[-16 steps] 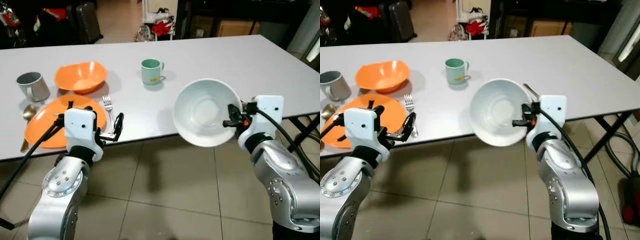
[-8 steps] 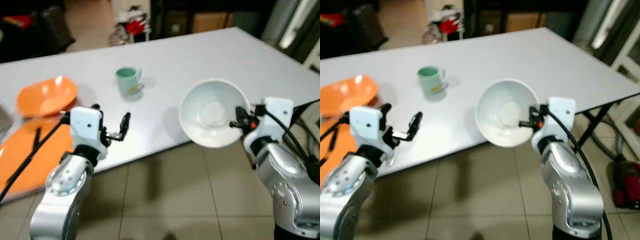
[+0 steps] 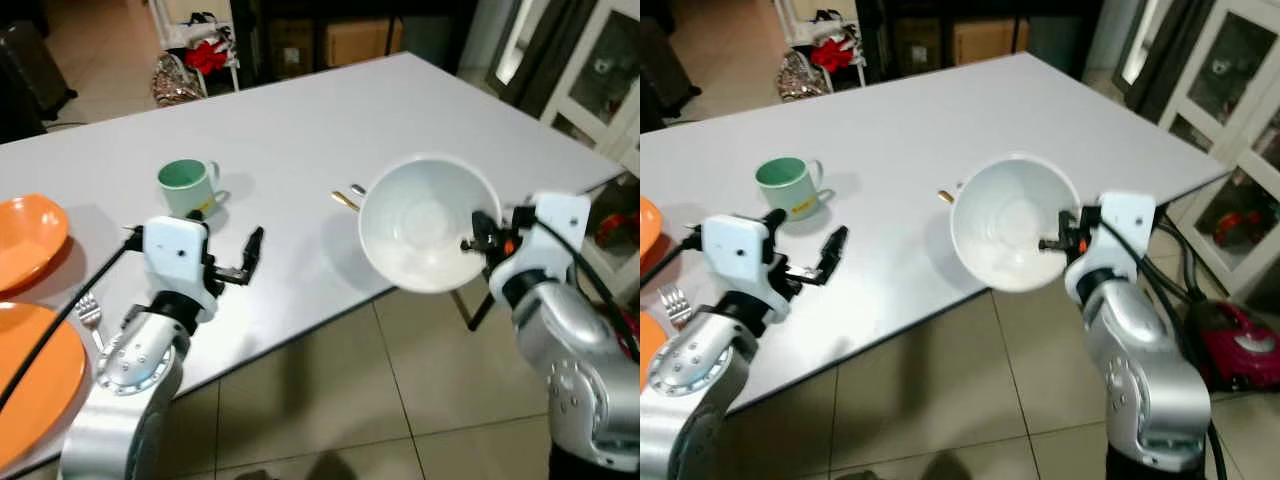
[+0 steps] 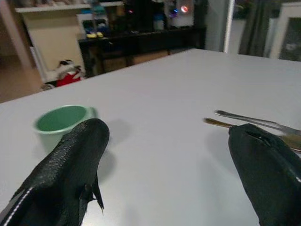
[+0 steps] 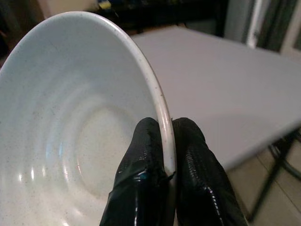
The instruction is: Setting the table
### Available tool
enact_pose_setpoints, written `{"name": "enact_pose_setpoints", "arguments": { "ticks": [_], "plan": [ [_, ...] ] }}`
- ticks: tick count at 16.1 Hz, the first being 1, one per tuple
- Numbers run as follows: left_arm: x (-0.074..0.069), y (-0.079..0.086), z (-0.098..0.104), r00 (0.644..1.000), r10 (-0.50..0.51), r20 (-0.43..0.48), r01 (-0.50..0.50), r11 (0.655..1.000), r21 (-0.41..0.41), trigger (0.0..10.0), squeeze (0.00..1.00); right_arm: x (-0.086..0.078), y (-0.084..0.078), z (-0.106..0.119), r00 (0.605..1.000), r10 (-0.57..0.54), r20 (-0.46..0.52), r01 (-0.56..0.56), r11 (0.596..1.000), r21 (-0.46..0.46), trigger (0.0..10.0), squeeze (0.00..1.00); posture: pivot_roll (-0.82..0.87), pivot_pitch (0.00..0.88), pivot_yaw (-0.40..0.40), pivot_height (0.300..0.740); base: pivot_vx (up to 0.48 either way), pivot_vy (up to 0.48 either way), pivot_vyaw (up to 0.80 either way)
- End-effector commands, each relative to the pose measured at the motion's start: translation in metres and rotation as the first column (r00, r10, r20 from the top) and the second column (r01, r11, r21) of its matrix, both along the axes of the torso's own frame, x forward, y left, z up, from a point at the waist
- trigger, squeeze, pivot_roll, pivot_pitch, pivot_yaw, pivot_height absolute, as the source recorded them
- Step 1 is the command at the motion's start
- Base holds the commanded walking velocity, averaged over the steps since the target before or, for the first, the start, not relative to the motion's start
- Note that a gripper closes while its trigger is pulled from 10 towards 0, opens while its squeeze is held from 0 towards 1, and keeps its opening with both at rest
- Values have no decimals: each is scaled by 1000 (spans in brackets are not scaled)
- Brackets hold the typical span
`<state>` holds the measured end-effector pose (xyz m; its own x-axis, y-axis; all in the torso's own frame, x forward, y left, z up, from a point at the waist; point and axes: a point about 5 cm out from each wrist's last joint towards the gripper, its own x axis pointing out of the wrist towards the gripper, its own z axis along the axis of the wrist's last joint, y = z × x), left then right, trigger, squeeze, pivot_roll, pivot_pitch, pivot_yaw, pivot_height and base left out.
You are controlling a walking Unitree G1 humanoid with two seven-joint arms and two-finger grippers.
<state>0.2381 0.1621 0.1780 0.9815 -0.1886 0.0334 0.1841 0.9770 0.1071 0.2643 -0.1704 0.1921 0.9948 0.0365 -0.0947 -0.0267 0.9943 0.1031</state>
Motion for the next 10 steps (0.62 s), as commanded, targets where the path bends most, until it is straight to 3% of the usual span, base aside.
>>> {"name": "enact_pose_setpoints", "arguments": {
  "ticks": [1,2,4,6,7,10],
  "plan": [
    [-2,7,0,1000,31,-3,-31,1000,8,10000,0,1,10,7,998,56,38,-56,998,13,10000,0,-76,51,5,740,311,0,0],
    [-2,8,0,999,35,-3,-35,999,7,10000,0,1,10,7,998,58,39,-58,998,12,10000,0,-76,51,5,740,311,0,0],
    [-11,21,4,997,78,10,-78,996,50,10000,0,4,19,9,984,174,35,-171,983,-73,10000,0,-55,44,-20,740,311,0,400],
    [-16,25,13,996,87,35,-89,995,55,10000,0,5,21,9,982,184,37,-183,982,-46,10000,0,-39,43,-29,740,306,0,800],
    [-21,31,15,995,95,38,-97,994,58,10000,0,8,23,9,985,162,57,-165,985,46,10000,0,-28,45,-36,740,296,0,0],
    [-25,27,12,998,62,19,-63,996,61,10000,0,13,21,11,986,157,64,-160,986,52,10000,0,-26,48,-32,740,295,0,0]
  ]
}}
